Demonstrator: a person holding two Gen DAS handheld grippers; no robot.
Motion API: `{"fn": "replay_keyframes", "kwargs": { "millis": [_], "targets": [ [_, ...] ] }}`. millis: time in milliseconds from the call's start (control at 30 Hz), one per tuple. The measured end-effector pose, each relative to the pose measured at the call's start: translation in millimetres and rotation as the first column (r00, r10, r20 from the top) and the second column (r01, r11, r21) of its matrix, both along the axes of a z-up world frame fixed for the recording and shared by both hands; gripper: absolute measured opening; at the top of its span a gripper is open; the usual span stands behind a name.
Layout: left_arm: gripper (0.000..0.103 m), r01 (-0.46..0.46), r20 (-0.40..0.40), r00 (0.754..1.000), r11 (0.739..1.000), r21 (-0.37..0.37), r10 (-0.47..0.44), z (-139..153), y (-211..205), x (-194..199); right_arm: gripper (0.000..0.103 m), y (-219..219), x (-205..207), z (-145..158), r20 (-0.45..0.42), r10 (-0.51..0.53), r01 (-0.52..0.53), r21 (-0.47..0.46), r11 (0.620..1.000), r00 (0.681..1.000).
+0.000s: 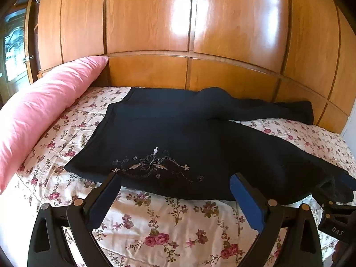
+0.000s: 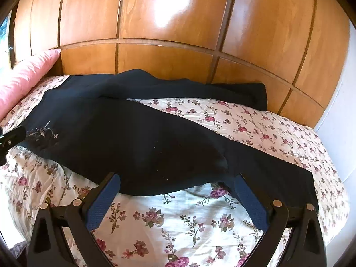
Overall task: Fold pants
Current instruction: 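Move both grippers toward the black trousers' waistband and leg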
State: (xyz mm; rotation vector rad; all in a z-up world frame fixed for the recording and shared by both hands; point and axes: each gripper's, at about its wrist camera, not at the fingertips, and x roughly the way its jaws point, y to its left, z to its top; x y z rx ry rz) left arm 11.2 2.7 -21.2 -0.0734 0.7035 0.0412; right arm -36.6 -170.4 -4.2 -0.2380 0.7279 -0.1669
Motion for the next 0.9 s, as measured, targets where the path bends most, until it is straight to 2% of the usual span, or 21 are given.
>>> {"fn": "replay_keyframes", "kwargs": {
  "millis": [267, 467, 700, 900],
  "targets": [
    [0.100, -0.008, -0.026, 1.000, 1.000, -0.015, 0.007, -6.5, 2.9, 1.5, 0.103, 1.8, 1.4, -4.1, -0.013, 0.001, -0.001, -0.002, 1.000, 1.000],
    [0.100, -0.017, -0.057, 0.998, 0.999, -0.039, 0.015, -13.7, 6.9, 5.3, 0.103, -5.6, 2.9, -14.6, -0.054, -0.006, 0.008, 0.043, 0.999, 0.999],
    [0.100, -0.032, -0.075, 0.997, 0.999, -0.031, 0.029, -18.1, 11.6, 3.7, 0.103, -21.9, -1.3, -35.1, -0.140, 0.027, 0.004, 0.221, 0.975, 0.990],
    [0.100, -0.037, -0.104, 0.994, 0.998, -0.052, 0.032, -27.2, 19.0, 4.9, 0.103, -41.2, -5.9, -51.2, -0.188, 0.045, 0.038, 0.415, 0.909, 0.981]
  ]
}}
